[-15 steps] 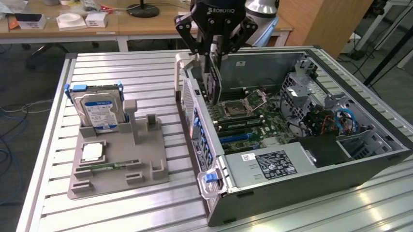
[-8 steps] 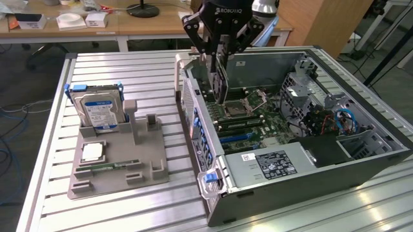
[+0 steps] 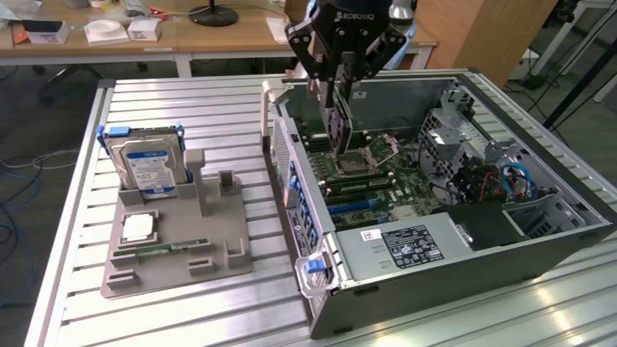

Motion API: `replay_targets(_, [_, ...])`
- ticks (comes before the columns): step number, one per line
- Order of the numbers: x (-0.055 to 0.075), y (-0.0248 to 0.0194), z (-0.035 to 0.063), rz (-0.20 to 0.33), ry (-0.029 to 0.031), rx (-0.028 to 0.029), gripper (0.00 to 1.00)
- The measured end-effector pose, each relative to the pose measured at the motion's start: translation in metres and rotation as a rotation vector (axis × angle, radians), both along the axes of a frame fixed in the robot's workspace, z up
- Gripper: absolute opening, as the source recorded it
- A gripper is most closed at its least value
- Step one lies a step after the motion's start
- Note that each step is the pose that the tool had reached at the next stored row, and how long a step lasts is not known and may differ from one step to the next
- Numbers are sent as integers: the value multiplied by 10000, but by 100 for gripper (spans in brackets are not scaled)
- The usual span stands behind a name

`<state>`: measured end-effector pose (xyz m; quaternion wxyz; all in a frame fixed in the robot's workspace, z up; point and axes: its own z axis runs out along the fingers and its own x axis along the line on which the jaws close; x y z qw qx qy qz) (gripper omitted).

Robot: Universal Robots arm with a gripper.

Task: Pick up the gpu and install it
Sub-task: 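Pick up the gpu and move the gpu toward the slot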

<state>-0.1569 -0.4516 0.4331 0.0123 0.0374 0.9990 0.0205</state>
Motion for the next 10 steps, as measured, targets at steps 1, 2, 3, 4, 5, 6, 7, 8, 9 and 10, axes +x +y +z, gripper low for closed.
replay_targets(1, [25,0,0,1,0,-1,26])
replay_targets(2, [50,0,0,3,0,0,26])
replay_targets(3, [74,0,0,4,0,0,26])
replay_targets(4, [97,0,0,8,0,0,26])
replay_targets(5, [122,0,0,13,-1,0,26])
replay_targets(6, [147,0,0,18,0,-1,26])
replay_targets(7, [175,0,0,24,0,-1,26])
replay_targets(8, [200,0,0,28,0,0,26])
replay_targets(9, [224,0,0,32,0,0,26])
replay_targets(10, [248,0,0,34,0,0,26])
